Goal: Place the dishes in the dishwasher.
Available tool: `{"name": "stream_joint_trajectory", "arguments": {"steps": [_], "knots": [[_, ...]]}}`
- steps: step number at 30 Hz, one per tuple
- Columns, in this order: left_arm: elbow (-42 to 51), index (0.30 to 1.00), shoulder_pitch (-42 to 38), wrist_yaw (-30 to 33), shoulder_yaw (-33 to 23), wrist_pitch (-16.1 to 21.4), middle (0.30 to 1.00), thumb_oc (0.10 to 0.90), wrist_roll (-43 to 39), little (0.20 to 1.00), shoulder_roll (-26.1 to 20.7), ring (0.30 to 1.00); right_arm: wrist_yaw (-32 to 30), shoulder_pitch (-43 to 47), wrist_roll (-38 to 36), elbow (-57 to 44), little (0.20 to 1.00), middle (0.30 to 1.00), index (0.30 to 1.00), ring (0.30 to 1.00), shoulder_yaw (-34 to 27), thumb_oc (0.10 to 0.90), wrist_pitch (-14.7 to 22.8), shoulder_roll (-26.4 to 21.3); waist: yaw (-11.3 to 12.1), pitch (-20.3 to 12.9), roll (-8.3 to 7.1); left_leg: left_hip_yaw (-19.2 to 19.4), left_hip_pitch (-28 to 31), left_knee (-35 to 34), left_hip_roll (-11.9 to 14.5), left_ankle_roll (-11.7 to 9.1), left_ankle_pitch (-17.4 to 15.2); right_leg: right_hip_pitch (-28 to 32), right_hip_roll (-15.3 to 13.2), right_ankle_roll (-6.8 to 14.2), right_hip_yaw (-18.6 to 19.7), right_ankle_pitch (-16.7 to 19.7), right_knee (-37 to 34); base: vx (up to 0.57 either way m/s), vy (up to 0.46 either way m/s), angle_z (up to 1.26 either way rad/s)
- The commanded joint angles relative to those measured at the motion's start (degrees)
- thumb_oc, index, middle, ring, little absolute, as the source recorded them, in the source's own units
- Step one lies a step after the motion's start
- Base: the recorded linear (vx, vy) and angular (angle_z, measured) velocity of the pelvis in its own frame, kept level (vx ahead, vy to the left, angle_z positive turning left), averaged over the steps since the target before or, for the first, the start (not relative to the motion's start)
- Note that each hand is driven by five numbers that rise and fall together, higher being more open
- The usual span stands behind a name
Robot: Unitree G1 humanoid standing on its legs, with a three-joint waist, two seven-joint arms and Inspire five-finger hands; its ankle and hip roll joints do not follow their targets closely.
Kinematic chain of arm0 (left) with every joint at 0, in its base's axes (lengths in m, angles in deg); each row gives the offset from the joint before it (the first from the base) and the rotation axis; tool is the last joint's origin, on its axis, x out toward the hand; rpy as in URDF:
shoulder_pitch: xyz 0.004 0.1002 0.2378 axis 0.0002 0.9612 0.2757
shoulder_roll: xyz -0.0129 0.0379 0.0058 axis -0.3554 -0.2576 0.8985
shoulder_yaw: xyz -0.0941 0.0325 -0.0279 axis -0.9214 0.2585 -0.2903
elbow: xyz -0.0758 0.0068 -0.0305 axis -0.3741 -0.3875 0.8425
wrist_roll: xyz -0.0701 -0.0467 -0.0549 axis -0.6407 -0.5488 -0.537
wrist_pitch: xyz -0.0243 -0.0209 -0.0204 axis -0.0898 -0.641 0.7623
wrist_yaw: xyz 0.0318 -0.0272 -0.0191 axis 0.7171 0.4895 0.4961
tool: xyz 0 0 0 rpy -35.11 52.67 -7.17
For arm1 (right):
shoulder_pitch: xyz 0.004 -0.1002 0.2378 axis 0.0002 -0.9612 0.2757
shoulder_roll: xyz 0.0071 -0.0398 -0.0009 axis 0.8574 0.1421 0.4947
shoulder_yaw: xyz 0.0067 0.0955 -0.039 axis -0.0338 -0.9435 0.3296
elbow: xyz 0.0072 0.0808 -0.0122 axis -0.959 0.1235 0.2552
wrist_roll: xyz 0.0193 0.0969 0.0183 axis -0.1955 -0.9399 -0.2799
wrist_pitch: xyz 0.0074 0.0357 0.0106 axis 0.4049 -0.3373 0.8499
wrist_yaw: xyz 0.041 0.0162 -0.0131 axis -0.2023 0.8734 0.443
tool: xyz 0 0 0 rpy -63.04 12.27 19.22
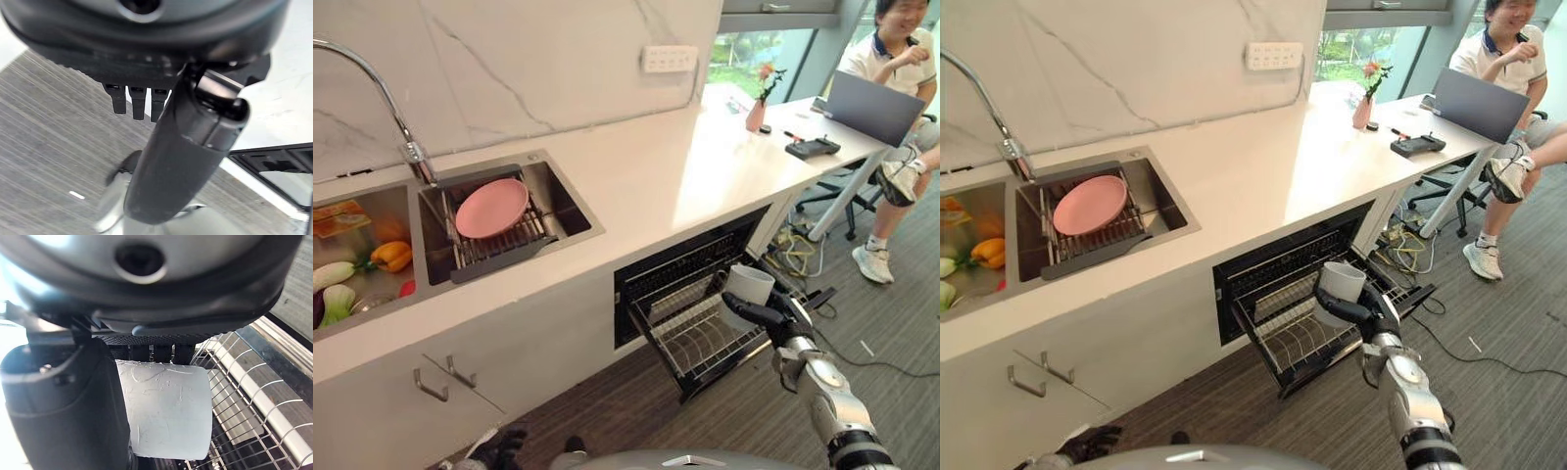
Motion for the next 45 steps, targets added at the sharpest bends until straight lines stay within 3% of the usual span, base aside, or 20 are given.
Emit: {"name": "stream_joint_trajectory", "arguments": {"steps": [1,11,19,21,24,27,28,30,35,38,41,45], "knots": [[-3.16,0.9,-4.81,3.18,2.43,2.26,0.9,0.8,4.1,0.9,-1.6,0.9,-1.7,12.14,3.34,2.57,0.3,0.3,0.3,0.3,-0.13,0.4,4.15,-7.1,2.87,1.76,3.73,-0.3,5.87,0.69,1.27,-1.39,-8.95,-1.51,-2.02,2.26,-3.31,-3.06,2.02,-0.02,-0.004,0.16],[-3.34,0.9,-7.74,5.74,7.69,4.53,0.9,0.8,2.98,0.9,-1.57,0.9,-5.27,17.89,12.78,14.96,0.3,0.3,0.3,0.3,5.88,0.4,2.36,-7.29,6.03,4.0,4.81,-4.99,0.12,0.72,0.78,-1.98,-6.46,-2.77,-2.59,2.03,-8.62,-3.24,2.41,-0.04,-0.006,0.3],[-1.75,0.9,-11.0,7.39,11.1,5.52,0.9,0.8,4.19,0.9,-2.91,0.9,-8.37,22.18,17.96,19.92,0.3,0.3,0.3,0.3,8.42,0.4,2.63,-9.85,8.48,6.14,8.02,-8.75,-6.32,0.71,0.18,-3.69,-3.3,-4.61,-3.71,2.1,-14.65,-3.22,3.12,-0.08,0.001,0.41],[-1.73,0.9,-11.11,7.67,11.43,5.54,0.9,0.8,4.16,0.9,-2.72,0.9,-9.22,23.24,21.34,23.63,0.9,0.9,0.9,0.9,9.45,0.8,1.64,-10.45,8.86,6.01,8.49,-9.31,-7.13,0.7,0.18,-3.99,-2.82,-4.36,-3.8,2.11,-15.86,-3.27,3.1,-0.02,-0.006,0.55],[-3.64,0.9,-11.54,8.61,11.8,4.85,0.9,0.8,4.15,0.9,-1.93,0.9,-11.13,25.12,24.23,30.95,0.9,0.9,0.9,0.9,9.65,0.8,-1.88,-9.13,9.05,5.48,8.7,-9.64,-7.3,0.69,0.21,-4.12,-2.73,-3.63,-3.75,2.09,-17.0,-3.41,2.97,0.02,-0.007,0.28],[-3.68,0.9,-11.57,8.63,11.79,4.87,0.9,0.8,4.15,0.9,-1.93,0.9,-11.15,25.17,24.22,31.0,0.9,0.9,0.9,0.9,9.66,0.8,-1.86,-9.12,9.02,5.5,8.69,-9.66,-7.3,0.69,0.21,-4.12,-2.73,-3.62,-3.75,2.09,-17.02,-3.41,2.96,0.02,-0.002,0.13],[-5.65,0.9,-11.52,11.08,12.01,4.25,0.9,0.8,3.31,0.9,-0.19,0.9,-15.46,27.11,26.58,32.56,0.9,0.9,0.9,0.9,9.67,0.8,-2.79,-6.16,8.62,4.84,8.5,-9.35,-6.67,0.69,0.39,-4.02,-2.97,-3.01,-3.54,1.92,-16.81,-3.67,2.83,0.05,-0.006,0.06],[-5.49,0.9,-11.1,11.68,11.71,4.04,0.9,0.8,3.01,0.9,0.34,0.9,-16.94,27.34,28.15,30.21,0.9,0.9,0.9,0.9,9.89,0.8,-2.83,-6.44,8.12,4.67,8.13,-8.9,-5.91,0.7,0.61,-3.9,-3.28,-2.78,-3.38,1.81,-16.26,-3.84,2.86,0.03,-0.005,0.02],[-7.83,0.9,-10.8,13.06,8.97,3.27,0.9,0.8,1.71,0.9,1.97,0.9,-19.49,24.68,29.93,16.37,0.9,0.9,0.9,0.9,8.24,0.8,-1.46,-8.33,5.86,4.37,6.59,-6.09,-2.64,0.77,2.16,-3.74,-4.39,-2.16,-2.59,1.15,-13.19,-4.46,2.27,0.02,-0.028,-0.14],[-8.24,0.9,-10.77,13.26,8.56,3.2,0.9,0.8,1.67,0.9,2.22,0.9,-19.92,23.02,29.75,12.77,0.9,0.9,0.9,0.9,7.01,0.8,-1.38,-8.53,5.68,4.36,6.34,-5.4,-1.75,0.78,2.54,-3.74,-4.63,-1.97,-2.31,0.95,-12.37,-4.66,2.13,0.02,-0.035,-0.4],[-8.71,0.9,-10.11,13.51,6.01,2.59,0.9,0.8,0.47,0.9,3.67,0.9,-20.7,16.61,26.94,-0.15,0.9,0.9,0.9,0.9,2.08,0.8,1.2,-7.56,3.99,4.15,5.98,-3.45,0.59,0.87,3.88,-3.78,-5.11,-1.58,-1.27,0.36,-9.86,-5.61,1.81,0.02,-0.063,-0.37],[-10.23,0.9,-8.57,13.65,1.51,2.01,0.9,0.8,-2.7,0.9,5.19,0.9,-16.76,6.26,22.83,-15.06,0.9,0.9,0.9,0.9,-1.98,0.8,4.54,-4.56,1.88,4.2,6.09,-0.99,3.32,1.05,5.42,-4.02,-5.4,-2.15,0.29,-0.26,-5.71,-6.84,2.02,0.02,-0.082,-0.49]]}}
